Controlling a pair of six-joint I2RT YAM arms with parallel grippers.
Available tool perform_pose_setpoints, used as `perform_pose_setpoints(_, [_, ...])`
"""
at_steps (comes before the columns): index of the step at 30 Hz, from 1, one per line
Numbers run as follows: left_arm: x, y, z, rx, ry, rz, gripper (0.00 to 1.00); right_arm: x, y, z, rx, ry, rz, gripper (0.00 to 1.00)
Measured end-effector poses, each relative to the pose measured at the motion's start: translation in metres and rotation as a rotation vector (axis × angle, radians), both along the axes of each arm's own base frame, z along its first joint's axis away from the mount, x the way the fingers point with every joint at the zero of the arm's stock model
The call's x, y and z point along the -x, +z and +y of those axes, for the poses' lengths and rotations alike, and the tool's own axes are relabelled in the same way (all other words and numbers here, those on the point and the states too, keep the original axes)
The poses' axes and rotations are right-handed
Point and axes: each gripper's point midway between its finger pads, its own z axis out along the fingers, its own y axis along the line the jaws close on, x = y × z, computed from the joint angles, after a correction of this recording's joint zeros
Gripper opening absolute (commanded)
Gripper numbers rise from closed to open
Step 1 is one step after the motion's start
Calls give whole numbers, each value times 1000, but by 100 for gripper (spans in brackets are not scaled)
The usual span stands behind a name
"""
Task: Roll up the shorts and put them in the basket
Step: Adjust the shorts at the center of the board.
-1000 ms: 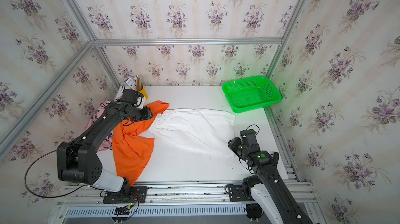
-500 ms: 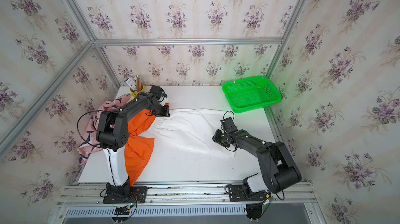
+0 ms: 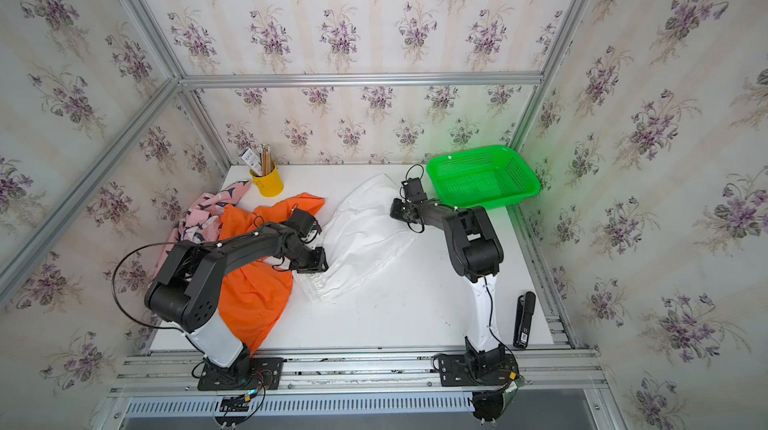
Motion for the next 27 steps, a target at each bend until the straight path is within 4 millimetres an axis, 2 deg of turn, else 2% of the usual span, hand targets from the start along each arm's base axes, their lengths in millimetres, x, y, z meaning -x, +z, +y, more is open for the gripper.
perform_pose_setpoints(3, [16, 15, -50, 52, -80, -17, 45, -21, 5, 25, -29, 97, -19, 29])
perform_pose_setpoints(5, [18, 37, -82, 114, -138, -56, 45, -16, 9, 33, -32, 143, 3, 30])
perform_pose_setpoints(6, [17, 50, -92, 139, -153, -85, 46, -11, 16, 35, -29, 158, 9, 29])
perform_pose_setpoints(8, [10, 73, -97, 160, -151, -139, 47, 0, 34, 33, -21, 170, 14, 30])
perform_pose_setpoints(10, [2, 94, -92, 140, -132, -198, 47, 21, 59, 27, -5, 179, 13, 30])
perform_pose_setpoints(11, [-1, 103, -89, 126, -130, -220, 47, 35, 71, 21, -2, 179, 11, 31])
perform_pose_setpoints(13, [-6, 112, -83, 86, -138, -247, 47, 64, 81, 4, 23, 162, 28, 32])
perform_pose_setpoints(16, [-1, 105, -78, 30, -175, -223, 45, 119, 70, -26, 78, 125, 113, 34])
perform_pose_setpoints(20, [27, 78, -82, 14, -263, -124, 41, 195, 62, -58, 108, 75, 194, 39])
perform_pose_setpoints(24, [58, 43, -80, 14, -317, -3, 38, 264, 51, -72, 89, 57, 267, 47])
perform_pose_setpoints(27, [74, 16, -70, -3, -318, 68, 36, 302, 47, -70, 42, 70, 310, 53])
